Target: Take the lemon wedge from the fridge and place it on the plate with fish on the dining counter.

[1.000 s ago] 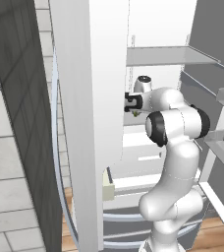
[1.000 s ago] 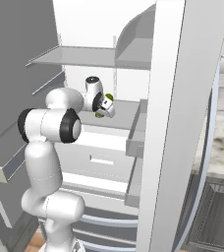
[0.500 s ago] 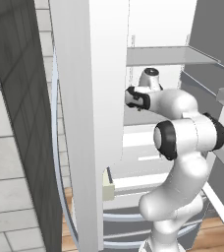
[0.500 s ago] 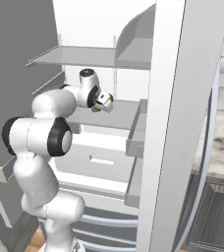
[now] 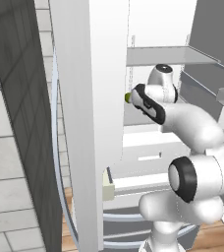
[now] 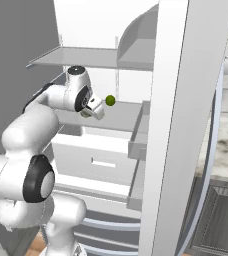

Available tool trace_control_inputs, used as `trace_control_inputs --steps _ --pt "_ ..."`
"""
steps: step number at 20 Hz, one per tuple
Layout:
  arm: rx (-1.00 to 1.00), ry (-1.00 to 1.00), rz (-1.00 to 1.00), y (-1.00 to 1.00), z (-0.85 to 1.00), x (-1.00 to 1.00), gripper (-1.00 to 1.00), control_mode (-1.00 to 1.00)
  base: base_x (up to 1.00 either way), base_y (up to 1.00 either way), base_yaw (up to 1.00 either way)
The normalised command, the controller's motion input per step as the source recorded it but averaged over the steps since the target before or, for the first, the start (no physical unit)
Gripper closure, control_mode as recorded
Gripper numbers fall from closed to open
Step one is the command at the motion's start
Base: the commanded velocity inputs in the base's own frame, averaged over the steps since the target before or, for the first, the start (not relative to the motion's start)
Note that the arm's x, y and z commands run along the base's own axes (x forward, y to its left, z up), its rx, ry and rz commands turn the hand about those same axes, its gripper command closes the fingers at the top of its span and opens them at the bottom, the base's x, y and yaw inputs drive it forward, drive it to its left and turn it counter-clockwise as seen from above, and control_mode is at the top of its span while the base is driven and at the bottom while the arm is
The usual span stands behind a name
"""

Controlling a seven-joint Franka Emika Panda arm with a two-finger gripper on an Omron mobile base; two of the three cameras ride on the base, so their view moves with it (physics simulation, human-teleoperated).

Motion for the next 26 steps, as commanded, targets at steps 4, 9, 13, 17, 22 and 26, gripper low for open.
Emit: trace_control_inputs --steps 4,9,13,17,22,26 --pt "0.02 0.24 -0.08 0.35 0.0 -1.0 1.0 -1.0 0.0 0.0 0.0" --pt "-0.02 0.05 -0.12 0.3 -0.03 -1.0 1.0 -1.0 0.0 0.0 0.0" --pt "-0.19 -0.43 -0.09 0.01 0.0 -1.0 1.0 -1.0 0.0 0.0 0.0" --pt "-0.08 -0.17 -0.01 0.0 0.0 -0.31 1.0 -1.0 0.0 0.0 0.0" --pt "0.0 0.03 0.0 0.04 -0.07 -0.34 1.0 -1.0 0.0 0.0 0.0" --pt "0.0 0.02 0.0 0.06 -0.06 -0.25 1.0 1.0 -0.75 0.27 0.0"
